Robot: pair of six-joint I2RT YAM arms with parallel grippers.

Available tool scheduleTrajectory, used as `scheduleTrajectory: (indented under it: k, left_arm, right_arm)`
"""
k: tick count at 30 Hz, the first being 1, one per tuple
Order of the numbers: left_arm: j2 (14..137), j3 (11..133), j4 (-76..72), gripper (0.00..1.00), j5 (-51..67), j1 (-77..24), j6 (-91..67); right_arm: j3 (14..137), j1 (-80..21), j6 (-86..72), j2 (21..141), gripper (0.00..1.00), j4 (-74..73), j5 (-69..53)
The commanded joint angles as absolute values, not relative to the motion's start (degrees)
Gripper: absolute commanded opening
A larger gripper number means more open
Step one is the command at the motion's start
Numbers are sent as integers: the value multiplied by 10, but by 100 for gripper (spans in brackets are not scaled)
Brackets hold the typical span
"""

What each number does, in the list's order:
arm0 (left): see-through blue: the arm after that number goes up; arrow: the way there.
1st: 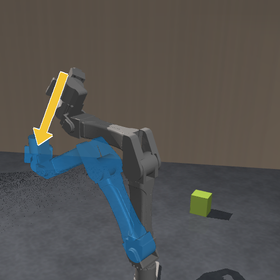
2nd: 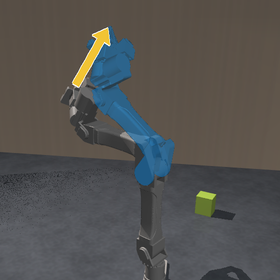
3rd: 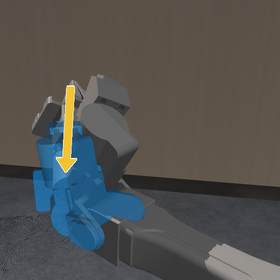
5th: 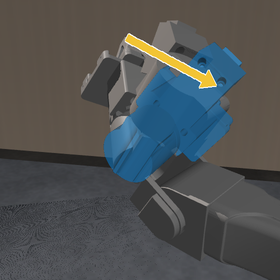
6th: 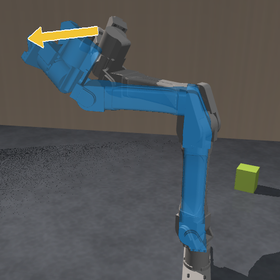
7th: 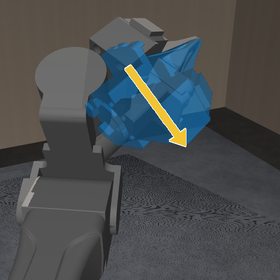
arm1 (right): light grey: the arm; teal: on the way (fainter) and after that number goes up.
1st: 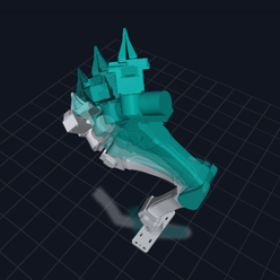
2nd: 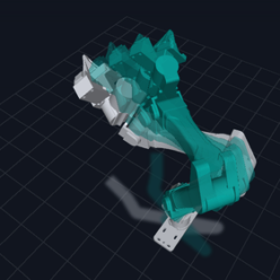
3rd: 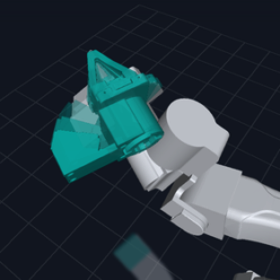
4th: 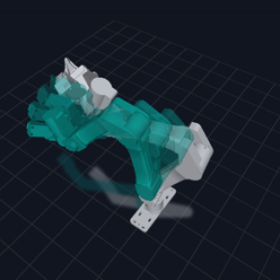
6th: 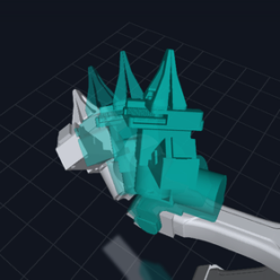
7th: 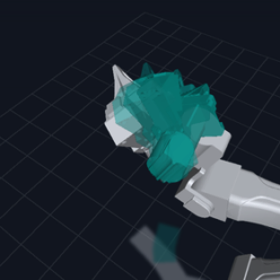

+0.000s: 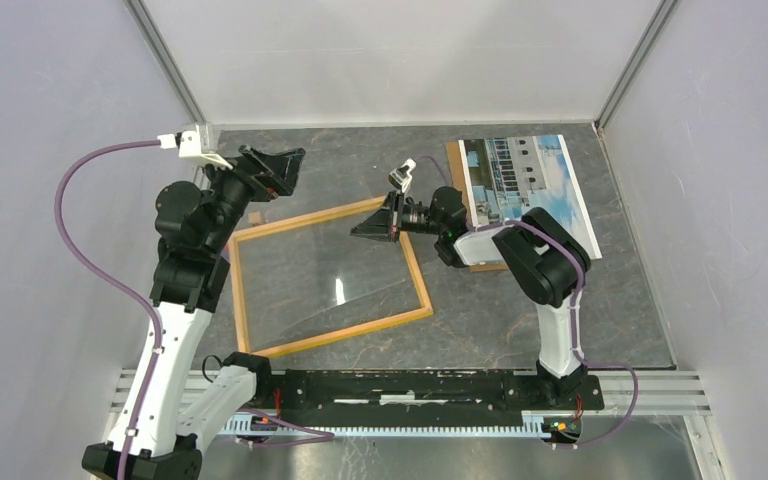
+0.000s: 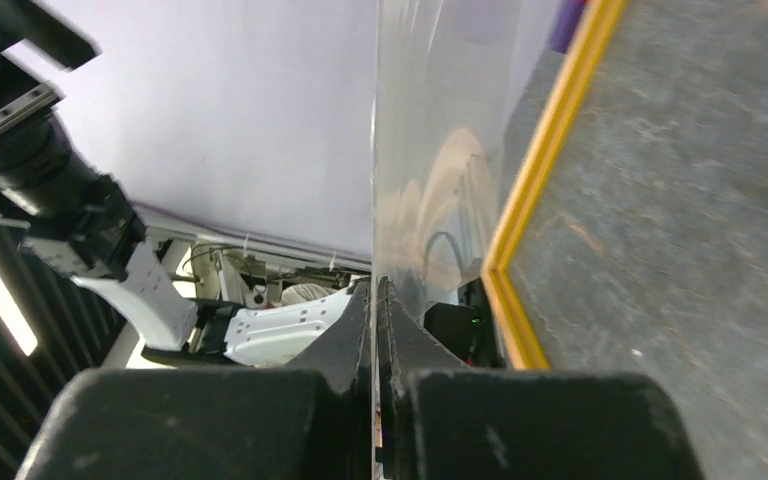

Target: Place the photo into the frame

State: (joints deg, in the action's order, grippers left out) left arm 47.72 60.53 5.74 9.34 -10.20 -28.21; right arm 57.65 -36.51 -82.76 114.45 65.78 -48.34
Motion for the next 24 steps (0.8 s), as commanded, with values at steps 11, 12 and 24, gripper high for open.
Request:
scheduleTrajectory:
  k: [11, 12, 24]
  left_arm:
    - [505, 601, 29, 99, 125, -98, -321]
    - [511, 600, 29, 99, 127, -98, -326]
    - [616, 648, 203, 100, -37, -259, -277]
  right_arm:
    - [541, -302, -718, 1197, 0, 598, -497]
    - [540, -299, -700, 1191, 0, 577, -494]
    - [460, -176, -560, 1067, 0, 458, -489]
